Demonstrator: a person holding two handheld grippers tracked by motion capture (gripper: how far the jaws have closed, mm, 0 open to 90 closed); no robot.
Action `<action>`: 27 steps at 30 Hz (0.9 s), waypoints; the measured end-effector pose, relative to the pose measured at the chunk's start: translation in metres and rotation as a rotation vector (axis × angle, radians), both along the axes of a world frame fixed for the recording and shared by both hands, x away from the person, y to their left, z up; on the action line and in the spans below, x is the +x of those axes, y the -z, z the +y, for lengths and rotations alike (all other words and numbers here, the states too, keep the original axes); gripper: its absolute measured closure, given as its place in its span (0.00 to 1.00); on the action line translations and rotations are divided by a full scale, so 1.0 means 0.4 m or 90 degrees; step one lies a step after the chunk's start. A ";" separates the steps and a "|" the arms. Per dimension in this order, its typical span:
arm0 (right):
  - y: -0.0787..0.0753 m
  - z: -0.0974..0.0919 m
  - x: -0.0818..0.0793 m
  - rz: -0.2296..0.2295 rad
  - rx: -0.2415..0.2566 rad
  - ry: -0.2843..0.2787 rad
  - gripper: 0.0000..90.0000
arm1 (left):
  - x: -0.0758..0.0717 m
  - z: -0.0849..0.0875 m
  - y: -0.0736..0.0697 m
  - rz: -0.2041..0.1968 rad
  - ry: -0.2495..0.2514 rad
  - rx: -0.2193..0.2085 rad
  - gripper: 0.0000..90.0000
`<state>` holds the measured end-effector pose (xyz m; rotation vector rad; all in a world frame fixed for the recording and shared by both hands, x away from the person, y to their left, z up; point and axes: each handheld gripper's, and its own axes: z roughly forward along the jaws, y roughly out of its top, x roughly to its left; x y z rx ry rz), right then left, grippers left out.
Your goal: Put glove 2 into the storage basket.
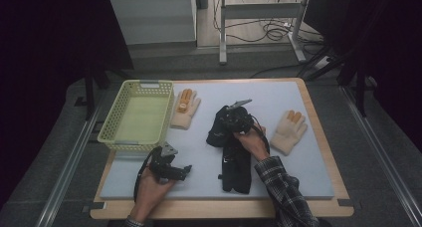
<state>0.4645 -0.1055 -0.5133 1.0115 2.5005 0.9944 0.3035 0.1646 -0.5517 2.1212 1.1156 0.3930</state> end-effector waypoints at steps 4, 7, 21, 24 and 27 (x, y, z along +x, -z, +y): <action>-0.052 -0.016 -0.017 -0.014 0.031 -0.010 0.89 | 0.000 0.000 0.000 0.000 0.000 0.001 0.06; -0.099 -0.028 -0.042 -0.020 0.046 -0.026 0.89 | 0.000 0.000 0.000 0.000 0.000 0.000 0.06; -0.234 -0.100 -0.273 -0.040 0.069 -0.085 0.88 | 0.000 -0.001 0.000 0.000 -0.001 -0.003 0.06; -0.197 -0.108 -0.308 -0.046 0.053 -0.089 0.87 | 0.000 -0.001 0.000 -0.001 -0.002 -0.003 0.06; -0.143 -0.112 -0.326 -0.062 0.048 -0.096 0.86 | 0.000 -0.001 0.001 -0.002 -0.001 -0.002 0.06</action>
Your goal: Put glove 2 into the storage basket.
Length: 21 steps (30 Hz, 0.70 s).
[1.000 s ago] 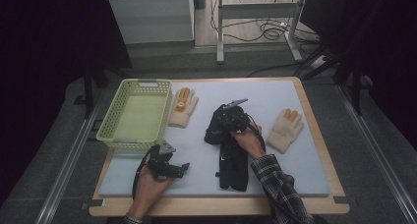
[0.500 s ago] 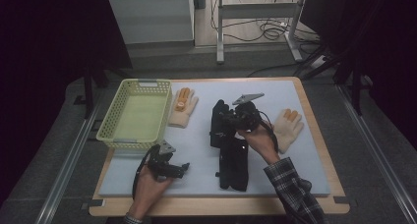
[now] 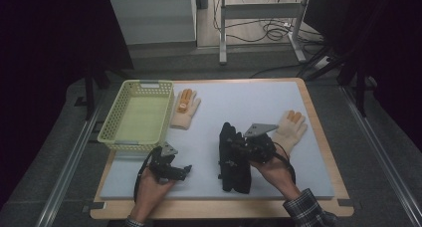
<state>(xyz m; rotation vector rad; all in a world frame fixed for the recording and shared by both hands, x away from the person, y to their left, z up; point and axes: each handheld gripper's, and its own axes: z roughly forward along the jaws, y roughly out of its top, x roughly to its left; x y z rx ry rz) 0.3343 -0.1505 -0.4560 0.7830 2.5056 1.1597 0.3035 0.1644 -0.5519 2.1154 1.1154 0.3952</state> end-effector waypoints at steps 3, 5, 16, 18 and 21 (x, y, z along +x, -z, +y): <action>0.065 -0.005 -0.012 -0.012 -0.034 0.014 0.75 | 0.000 0.000 0.000 0.001 0.000 0.001 0.06; 0.091 -0.013 -0.015 0.009 -0.033 0.017 0.63 | 0.000 0.000 -0.001 0.002 0.001 0.002 0.06; 0.056 -0.071 -0.023 0.022 0.005 0.048 0.66 | 0.000 0.000 -0.001 0.002 0.001 0.002 0.06; 0.061 -0.080 -0.026 0.019 0.004 0.054 0.70 | 0.000 0.000 -0.001 0.001 0.001 0.002 0.06; 0.071 -0.103 -0.033 0.021 0.000 0.062 0.75 | 0.000 0.000 -0.001 0.002 0.001 0.002 0.06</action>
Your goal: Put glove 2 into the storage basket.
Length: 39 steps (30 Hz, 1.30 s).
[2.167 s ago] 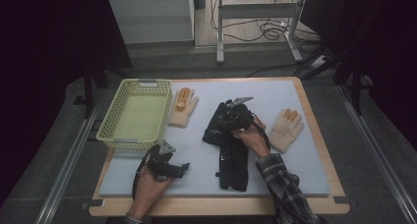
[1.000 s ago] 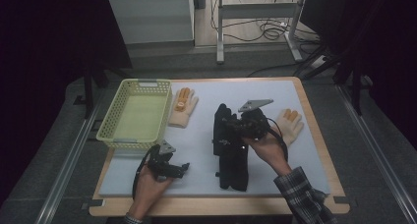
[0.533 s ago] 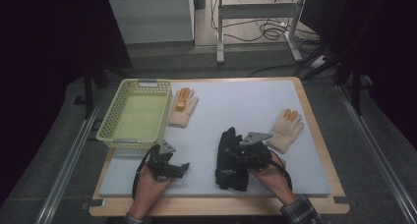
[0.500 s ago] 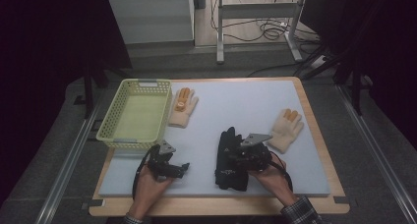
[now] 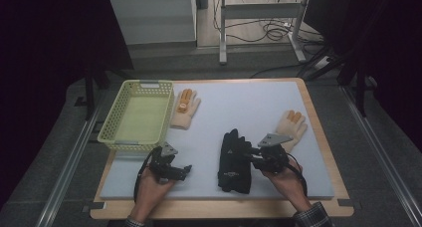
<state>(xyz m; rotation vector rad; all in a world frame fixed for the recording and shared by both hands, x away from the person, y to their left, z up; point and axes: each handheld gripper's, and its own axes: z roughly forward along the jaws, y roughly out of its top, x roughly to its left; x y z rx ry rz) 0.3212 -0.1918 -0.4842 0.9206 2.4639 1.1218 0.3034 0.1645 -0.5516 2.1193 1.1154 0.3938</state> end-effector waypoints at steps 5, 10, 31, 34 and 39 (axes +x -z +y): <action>0.033 -0.045 -0.021 0.019 -0.004 -0.005 0.86 | 0.000 0.000 0.000 0.000 0.000 0.000 0.06; 0.086 -0.057 -0.060 0.033 -0.009 -0.038 0.98 | 0.000 0.000 -0.001 0.001 -0.001 0.001 0.06; 0.127 0.073 -0.072 0.040 0.016 -0.113 0.96 | -0.002 0.043 0.000 -0.004 0.046 0.007 0.07; 0.128 0.097 -0.065 0.042 0.014 -0.115 0.96 | -0.002 0.043 0.000 -0.004 0.046 0.006 0.07; 0.128 0.139 -0.057 0.040 0.009 -0.124 0.96 | -0.002 0.043 0.001 -0.004 0.047 0.005 0.07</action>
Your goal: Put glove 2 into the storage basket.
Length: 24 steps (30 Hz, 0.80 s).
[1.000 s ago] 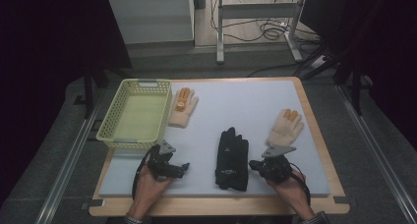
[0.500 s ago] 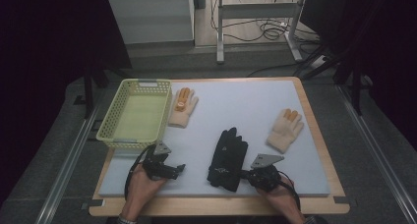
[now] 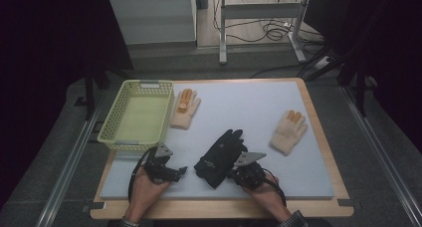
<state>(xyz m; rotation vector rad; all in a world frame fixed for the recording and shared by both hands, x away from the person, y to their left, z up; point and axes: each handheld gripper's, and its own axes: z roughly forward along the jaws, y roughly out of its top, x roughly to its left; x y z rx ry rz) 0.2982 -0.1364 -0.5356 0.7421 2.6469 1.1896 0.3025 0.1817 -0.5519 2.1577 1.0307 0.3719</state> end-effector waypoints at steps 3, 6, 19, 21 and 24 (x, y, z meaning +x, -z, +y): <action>0.002 0.018 0.003 0.000 0.002 -0.006 0.96 | 0.000 0.000 0.000 0.000 0.000 0.000 0.07; 0.000 0.017 0.004 0.005 0.002 -0.012 0.92 | 0.000 0.000 0.000 0.000 0.000 0.000 0.07; -0.044 -0.120 0.031 -0.036 -0.010 0.088 0.75 | 0.000 0.001 0.000 0.002 0.000 -0.002 0.07; -0.048 -0.142 0.037 -0.040 -0.012 0.107 0.72 | 0.001 0.001 0.000 0.002 0.001 -0.002 0.07; -0.048 -0.177 0.049 -0.045 -0.020 0.136 0.65 | 0.001 0.001 0.000 0.002 0.001 -0.002 0.07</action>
